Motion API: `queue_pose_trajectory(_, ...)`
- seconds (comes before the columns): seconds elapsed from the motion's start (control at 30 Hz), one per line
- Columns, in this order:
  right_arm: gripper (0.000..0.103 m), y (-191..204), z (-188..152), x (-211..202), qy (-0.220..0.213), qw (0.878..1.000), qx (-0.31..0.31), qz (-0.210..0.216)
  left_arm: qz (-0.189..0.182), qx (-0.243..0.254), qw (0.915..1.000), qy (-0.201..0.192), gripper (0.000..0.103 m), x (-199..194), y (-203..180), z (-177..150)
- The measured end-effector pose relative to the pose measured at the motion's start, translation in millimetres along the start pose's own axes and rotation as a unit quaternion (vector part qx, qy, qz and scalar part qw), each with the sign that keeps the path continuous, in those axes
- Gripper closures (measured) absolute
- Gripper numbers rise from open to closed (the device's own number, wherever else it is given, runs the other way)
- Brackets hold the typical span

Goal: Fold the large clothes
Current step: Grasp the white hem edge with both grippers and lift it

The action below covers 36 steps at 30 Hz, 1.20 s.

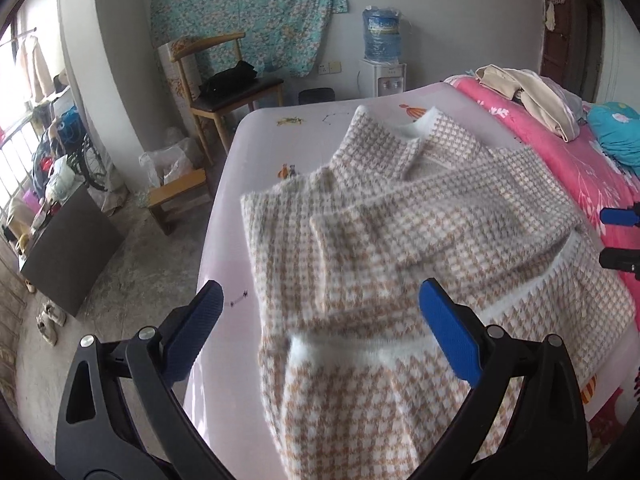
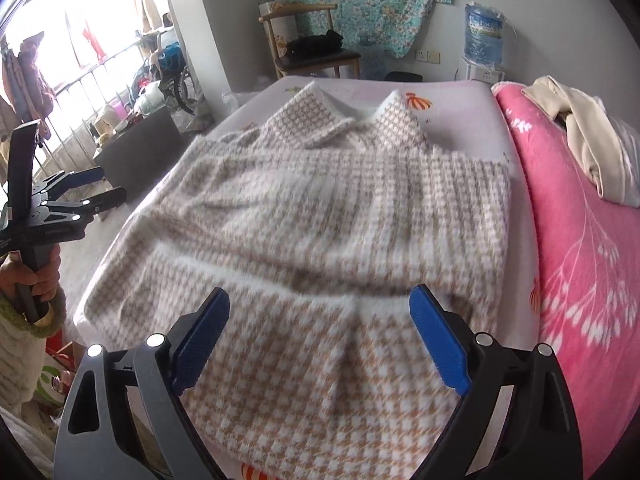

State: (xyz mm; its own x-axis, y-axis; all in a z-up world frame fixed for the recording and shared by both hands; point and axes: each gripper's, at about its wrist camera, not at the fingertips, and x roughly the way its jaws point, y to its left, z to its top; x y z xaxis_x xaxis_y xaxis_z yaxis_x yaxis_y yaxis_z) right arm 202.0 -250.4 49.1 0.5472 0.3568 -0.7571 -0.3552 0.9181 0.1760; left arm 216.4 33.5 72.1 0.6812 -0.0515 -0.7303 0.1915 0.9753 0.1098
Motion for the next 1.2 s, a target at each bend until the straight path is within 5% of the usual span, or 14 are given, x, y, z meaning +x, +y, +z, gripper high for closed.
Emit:
queue_pose_trajectory(0.23,0.013,-61,115,52,-0.006,0.998,0.061,0.014,-0.001,0.013,0.9998,-0.013,0.008,82,-2,75)
queue_pose_trajectory(0.37,0.013,-94,169,109,0.024,0.992,0.116,0.032,-0.074,-0.030,0.9967,-0.013,0.008,123,2,117)
queue_pose_trajectory(0.6,0.017,-110,240,195,0.052,0.989,0.133,0.028,-0.119,-0.088,0.9888,-0.020,0.009,188,-1,183)
queue_pose_trajectory(0.83,0.046,-137,246,261,0.117,0.978,0.175,0.007,-0.104,-0.094,0.9893,0.040,0.051,260,-19,198)
queue_pose_trajectory(0.97,0.083,-141,239,252,0.105,0.977,0.181,0.029,-0.129,-0.111,0.9836,0.061,0.087,272,-16,193)
queue_pose_trajectory(1.2,0.089,-102,230,182,0.071,0.993,0.086,0.048,-0.156,-0.057,0.9855,0.034,0.093,200,-20,184)
